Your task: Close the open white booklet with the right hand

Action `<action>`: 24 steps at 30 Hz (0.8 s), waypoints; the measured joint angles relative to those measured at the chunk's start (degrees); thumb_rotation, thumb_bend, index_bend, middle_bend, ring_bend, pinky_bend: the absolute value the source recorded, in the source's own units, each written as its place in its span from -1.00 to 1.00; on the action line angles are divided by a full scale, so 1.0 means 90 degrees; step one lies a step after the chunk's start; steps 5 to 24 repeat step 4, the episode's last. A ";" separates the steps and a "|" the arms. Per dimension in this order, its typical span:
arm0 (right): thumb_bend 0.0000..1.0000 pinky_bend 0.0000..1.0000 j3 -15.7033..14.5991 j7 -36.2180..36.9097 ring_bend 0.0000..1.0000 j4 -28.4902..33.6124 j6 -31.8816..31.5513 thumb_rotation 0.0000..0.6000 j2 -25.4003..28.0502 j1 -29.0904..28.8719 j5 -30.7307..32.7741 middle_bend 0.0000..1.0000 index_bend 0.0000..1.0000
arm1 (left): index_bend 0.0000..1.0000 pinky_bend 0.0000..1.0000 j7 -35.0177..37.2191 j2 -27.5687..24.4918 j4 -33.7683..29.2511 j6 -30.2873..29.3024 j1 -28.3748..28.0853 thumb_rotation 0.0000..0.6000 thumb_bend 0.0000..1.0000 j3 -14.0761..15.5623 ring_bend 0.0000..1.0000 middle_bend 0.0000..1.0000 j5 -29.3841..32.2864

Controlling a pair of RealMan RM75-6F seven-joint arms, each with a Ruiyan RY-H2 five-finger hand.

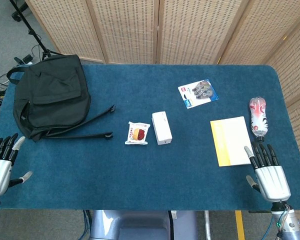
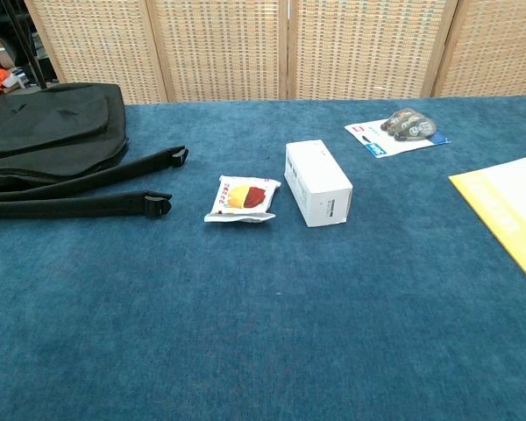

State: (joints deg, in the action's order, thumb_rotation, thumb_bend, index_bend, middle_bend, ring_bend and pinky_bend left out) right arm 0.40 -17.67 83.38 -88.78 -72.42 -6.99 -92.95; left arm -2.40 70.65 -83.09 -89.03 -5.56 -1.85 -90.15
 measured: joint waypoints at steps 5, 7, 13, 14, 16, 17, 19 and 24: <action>-0.48 -1.00 0.0008 -0.0223 -1.00 0.0228 -0.0108 1.00 0.0069 0.0099 0.0017 -1.00 -1.00 | -1.00 -1.00 0.0009 0.0002 0.0003 0.0000 0.0000 0.84 -0.86 0.0004 -1.00 -1.00 -0.0006; -0.48 -1.00 0.0008 -0.0223 -1.00 0.0228 -0.0108 1.00 0.0069 0.0099 0.0017 -1.00 -1.00 | -1.00 -1.00 0.0009 0.0002 0.0003 0.0000 0.0000 0.84 -0.86 0.0004 -1.00 -1.00 -0.0006; -0.48 -1.00 0.0008 -0.0223 -1.00 0.0228 -0.0108 1.00 0.0069 0.0099 0.0017 -1.00 -1.00 | -1.00 -1.00 0.0009 0.0002 0.0003 0.0000 0.0000 0.84 -0.86 0.0004 -1.00 -1.00 -0.0006; -0.48 -1.00 0.0008 -0.0223 -1.00 0.0228 -0.0108 1.00 0.0069 0.0099 0.0017 -1.00 -1.00 | -1.00 -1.00 0.0009 0.0002 0.0003 0.0000 0.0000 0.84 -0.86 0.0004 -1.00 -1.00 -0.0006; -0.48 -1.00 0.0008 -0.0223 -1.00 0.0228 -0.0108 1.00 0.0069 0.0099 0.0017 -1.00 -1.00 | -1.00 -1.00 0.0009 0.0002 0.0003 0.0000 0.0000 0.84 -0.86 0.0004 -1.00 -1.00 -0.0006; -0.48 -1.00 0.0008 -0.0223 -1.00 0.0228 -0.0108 1.00 0.0069 0.0099 0.0017 -1.00 -1.00 | -1.00 -1.00 0.0009 0.0002 0.0003 0.0000 0.0000 0.84 -0.86 0.0004 -1.00 -1.00 -0.0006; -0.48 -1.00 0.0008 -0.0223 -1.00 0.0228 -0.0108 1.00 0.0069 0.0099 0.0017 -1.00 -1.00 | -1.00 -1.00 0.0009 0.0002 0.0003 0.0000 0.0000 0.84 -0.86 0.0004 -1.00 -1.00 -0.0006; -0.48 -1.00 0.0008 -0.0223 -1.00 0.0228 -0.0108 1.00 0.0069 0.0099 0.0017 -1.00 -1.00 | -1.00 -1.00 0.0009 0.0002 0.0003 0.0000 0.0000 0.84 -0.86 0.0004 -1.00 -1.00 -0.0006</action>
